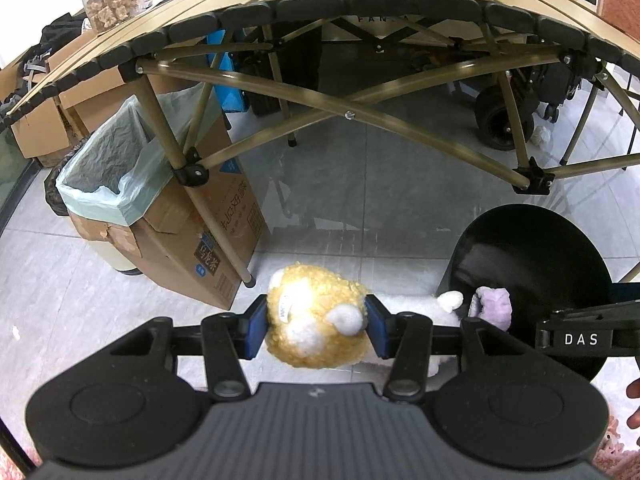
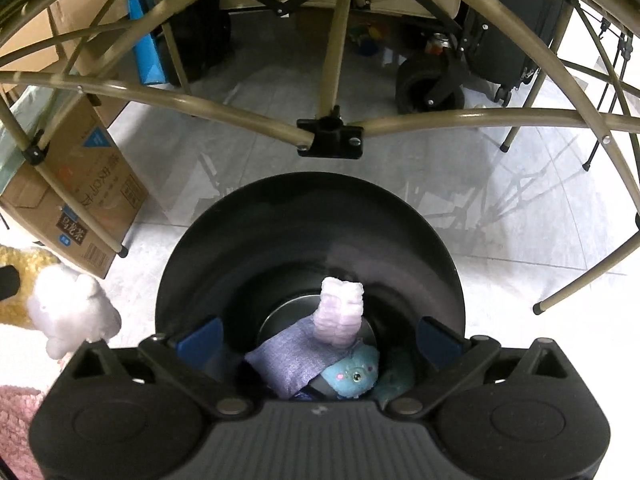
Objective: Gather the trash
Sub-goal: 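Lower the left tool with the yellow plush over the bin, then open the left tool to drop the yellow plush into the bin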
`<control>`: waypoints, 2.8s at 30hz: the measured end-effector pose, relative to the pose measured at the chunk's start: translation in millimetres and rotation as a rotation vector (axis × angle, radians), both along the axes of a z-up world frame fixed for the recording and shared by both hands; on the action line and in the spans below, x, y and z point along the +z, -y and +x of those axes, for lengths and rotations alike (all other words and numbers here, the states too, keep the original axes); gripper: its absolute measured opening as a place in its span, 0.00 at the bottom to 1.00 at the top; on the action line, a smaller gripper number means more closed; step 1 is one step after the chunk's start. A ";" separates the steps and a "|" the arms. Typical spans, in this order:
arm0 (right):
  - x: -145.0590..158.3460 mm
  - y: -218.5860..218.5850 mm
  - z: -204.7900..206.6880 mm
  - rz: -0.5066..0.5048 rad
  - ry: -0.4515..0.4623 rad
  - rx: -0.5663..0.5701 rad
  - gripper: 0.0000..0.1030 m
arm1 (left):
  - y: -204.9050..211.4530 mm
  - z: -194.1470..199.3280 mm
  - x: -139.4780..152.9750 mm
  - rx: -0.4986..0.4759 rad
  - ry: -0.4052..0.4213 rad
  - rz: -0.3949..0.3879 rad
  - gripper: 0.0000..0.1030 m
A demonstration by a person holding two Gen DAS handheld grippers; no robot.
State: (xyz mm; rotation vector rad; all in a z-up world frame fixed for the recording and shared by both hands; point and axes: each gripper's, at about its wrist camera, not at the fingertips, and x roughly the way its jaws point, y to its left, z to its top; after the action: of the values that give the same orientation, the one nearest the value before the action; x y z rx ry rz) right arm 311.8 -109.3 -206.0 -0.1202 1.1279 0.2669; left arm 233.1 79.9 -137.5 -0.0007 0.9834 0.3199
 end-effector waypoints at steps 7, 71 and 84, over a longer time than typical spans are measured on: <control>1.1 -0.7 -0.7 -0.005 -0.001 0.005 1.00 | 2.7 -0.5 0.8 -0.006 0.002 0.000 0.49; 70.8 144.5 -23.8 0.019 0.204 -0.256 1.00 | 129.8 47.5 11.8 -0.257 0.034 -0.098 0.49; 67.6 180.8 -33.0 0.016 0.202 -0.332 1.00 | 155.2 65.6 -14.9 -0.251 -0.060 -0.094 0.49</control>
State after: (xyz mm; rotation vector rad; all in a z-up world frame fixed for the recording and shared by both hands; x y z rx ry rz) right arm 278.8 -290.1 -138.4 0.0540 0.9271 -0.0328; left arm 298.7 -75.2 -152.5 0.0468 1.0451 0.0437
